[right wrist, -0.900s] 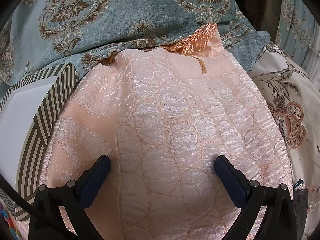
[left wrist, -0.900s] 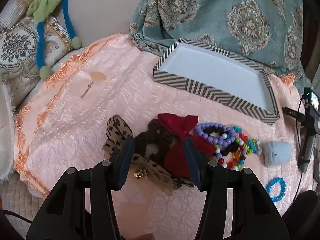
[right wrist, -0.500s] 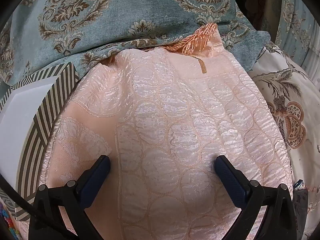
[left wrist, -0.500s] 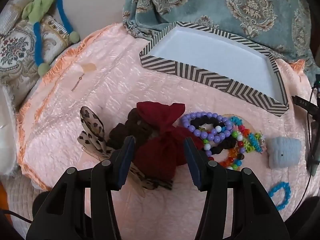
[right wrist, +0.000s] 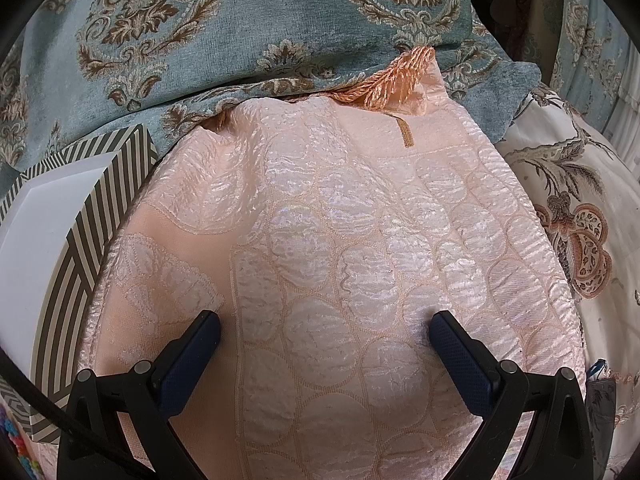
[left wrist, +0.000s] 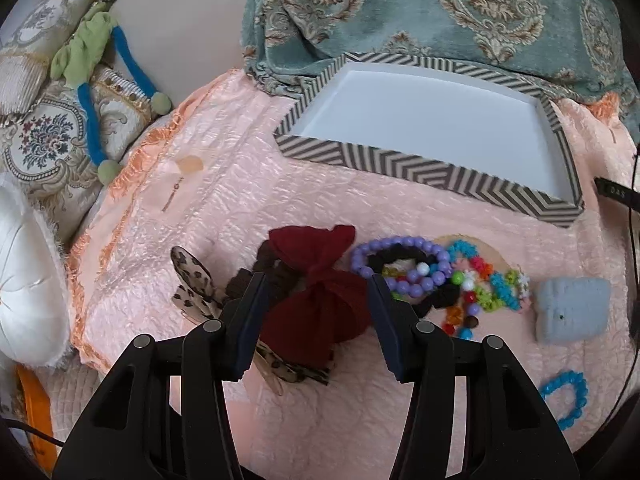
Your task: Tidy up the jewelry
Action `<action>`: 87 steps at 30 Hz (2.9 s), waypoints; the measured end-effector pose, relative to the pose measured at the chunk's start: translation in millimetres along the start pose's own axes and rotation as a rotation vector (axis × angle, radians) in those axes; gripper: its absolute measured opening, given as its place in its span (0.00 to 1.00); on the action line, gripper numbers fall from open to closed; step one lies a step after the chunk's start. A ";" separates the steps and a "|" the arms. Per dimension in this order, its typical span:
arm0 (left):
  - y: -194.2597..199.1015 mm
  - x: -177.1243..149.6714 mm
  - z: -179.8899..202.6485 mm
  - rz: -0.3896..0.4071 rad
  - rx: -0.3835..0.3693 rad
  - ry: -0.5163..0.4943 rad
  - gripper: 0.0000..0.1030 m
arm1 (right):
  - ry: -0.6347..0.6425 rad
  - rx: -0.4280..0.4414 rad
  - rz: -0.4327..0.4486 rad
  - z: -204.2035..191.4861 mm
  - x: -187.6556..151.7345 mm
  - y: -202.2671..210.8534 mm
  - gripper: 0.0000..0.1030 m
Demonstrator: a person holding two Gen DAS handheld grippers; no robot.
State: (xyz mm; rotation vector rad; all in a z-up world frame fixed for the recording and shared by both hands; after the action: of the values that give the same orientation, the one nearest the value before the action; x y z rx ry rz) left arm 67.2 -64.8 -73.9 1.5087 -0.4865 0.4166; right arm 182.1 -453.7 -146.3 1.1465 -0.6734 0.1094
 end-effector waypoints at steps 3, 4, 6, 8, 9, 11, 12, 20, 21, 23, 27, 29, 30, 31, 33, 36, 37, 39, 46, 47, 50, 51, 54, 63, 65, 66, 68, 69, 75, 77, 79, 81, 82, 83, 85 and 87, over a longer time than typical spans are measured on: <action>1.7 -2.3 -4.1 0.017 -0.012 0.000 0.49 | 0.000 0.000 0.000 0.0 0.0 0.0 1.00; 0.3 -2.3 -7.0 0.016 -0.024 0.012 0.49 | 0.000 0.000 0.000 0.0 0.0 0.0 1.00; -4.7 -4.2 -14.5 0.011 -0.064 0.055 0.49 | 0.000 0.000 0.001 0.0 -0.3 0.2 1.00; -7.9 -7.3 -19.9 0.005 -0.087 0.075 0.49 | 0.000 0.000 0.000 0.0 -0.2 0.2 1.00; -7.9 -8.6 -21.1 0.009 -0.099 0.077 0.49 | 0.000 0.000 0.001 0.0 -0.1 0.1 1.00; -4.8 -8.7 -23.6 0.027 -0.115 0.067 0.49 | 0.000 0.000 0.000 0.0 0.0 0.0 1.00; -2.1 -7.3 -25.6 0.042 -0.109 0.051 0.49 | 0.000 0.000 0.000 0.0 0.0 0.1 1.00; 13.5 0.9 -36.3 0.079 -0.153 0.034 0.49 | 0.000 0.000 0.001 0.0 -0.2 0.2 1.00; 16.5 0.2 -37.9 0.089 -0.155 0.038 0.49 | 0.000 0.000 0.001 0.0 -0.1 0.1 1.00; 20.7 -0.6 -40.2 0.102 -0.154 0.044 0.49 | 0.000 0.000 0.001 0.0 -0.2 0.2 1.00; 17.2 -2.9 -42.8 0.088 -0.165 0.042 0.49 | 0.000 0.000 0.001 0.0 -0.2 0.2 1.00; 12.7 -3.2 -44.7 0.087 -0.159 0.026 0.49 | 0.000 0.000 0.001 0.0 -0.2 0.2 1.00; 9.8 -2.7 -46.1 0.084 -0.154 0.024 0.49 | 0.000 0.000 0.001 0.0 -0.3 0.3 1.00; 6.4 -2.3 -47.2 0.080 -0.158 0.032 0.49 | 0.000 0.000 0.001 0.0 -0.3 0.3 1.00; 2.7 -1.1 -47.4 0.076 -0.182 0.053 0.49 | 0.000 0.000 0.001 0.0 -0.3 0.3 1.00; 2.2 0.1 -42.8 0.080 -0.192 0.060 0.49 | 0.000 0.000 0.001 0.0 -0.1 0.1 1.00; 2.7 -0.4 -40.0 0.081 -0.195 0.056 0.49 | 0.000 0.000 0.001 0.0 -0.3 0.3 1.00; 6.1 -1.4 -35.8 0.087 -0.202 0.045 0.49 | -0.002 -0.003 0.002 -0.1 0.0 0.2 1.00; 17.2 -6.3 -32.1 0.098 -0.198 0.016 0.49 | 0.031 0.027 -0.060 1.5 -4.7 8.0 1.00; 18.2 -6.9 -33.9 0.099 -0.199 0.024 0.49 | 0.042 0.037 -0.077 -0.2 -10.8 16.4 1.00; 21.2 -8.1 -38.0 0.105 -0.207 0.039 0.49 | 0.034 0.070 -0.068 -0.1 -31.3 53.6 1.00; 22.3 -8.4 -38.5 0.107 -0.205 0.041 0.49 | 0.036 0.086 -0.060 -2.6 -37.7 67.1 1.00; 28.3 -8.8 -39.8 0.118 -0.211 0.055 0.49 | 0.070 0.159 -0.019 -18.7 -62.1 122.1 1.00; 47.4 -11.5 -49.5 0.152 -0.207 0.075 0.49 | 0.163 0.284 0.123 -85.7 -114.9 232.5 1.00; 49.3 -12.6 -52.3 0.153 -0.202 0.079 0.49 | 0.156 0.279 0.143 -91.9 -119.3 245.2 1.00; 50.4 -12.9 -53.4 0.155 -0.200 0.082 0.49 | 0.149 0.277 0.154 -95.2 -121.7 250.8 1.00; 52.1 -13.2 -54.2 0.160 -0.203 0.082 0.49 | 0.148 0.297 0.159 -101.5 -123.2 256.1 1.00; 53.0 -13.6 -54.5 0.161 -0.203 0.080 0.49 | 0.157 0.308 0.154 -106.6 -125.7 258.6 1.00; 59.1 -13.3 -54.1 0.176 -0.199 0.075 0.49 | 0.172 0.308 0.160 -115.1 -129.1 271.1 1.00; 59.4 -12.8 -54.3 0.173 -0.200 0.080 0.49 | 0.168 0.307 0.163 -114.2 -128.0 273.2 1.00; 59.1 -13.0 -54.2 0.168 -0.201 0.084 0.49 | 0.162 0.308 0.162 -113.6 -127.2 274.4 1.00; 59.2 -13.2 -53.6 0.168 -0.204 0.086 0.49 | 0.154 0.314 0.155 -112.8 -126.4 274.7 1.00; 59.2 -13.2 -53.7 0.168 -0.203 0.085 0.49 | 0.150 0.314 0.155 -111.8 -125.5 275.0 1.00; 59.3 -13.3 -54.0 0.168 -0.203 0.085 0.49 | 0.147 0.311 0.156 -111.0 -124.7 275.1 1.00; 59.4 -13.8 -53.2 0.168 -0.205 0.087 0.49 | 0.146 0.312 0.152 -110.6 -123.6 275.3 1.00; 59.7 -14.5 -51.6 0.167 -0.208 0.087 0.49 | 0.142 0.319 0.151 -109.7 -122.7 276.2 1.00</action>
State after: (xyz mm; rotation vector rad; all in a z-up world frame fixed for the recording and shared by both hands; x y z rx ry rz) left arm 24.9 -11.1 -31.8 1.2486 -0.5710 0.5431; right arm 18.2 -209.0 -17.4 1.3774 -0.6288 0.4349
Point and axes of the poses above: each gripper's, at about its wrist camera, not at the fingertips, and y roughly against the way its jaws point, z to its right, x to its top, the point moved 8 cm from there along -y, roughly the way its jaws point, and after that the axes turned 15 degrees about -x, right-handed, at the moved point
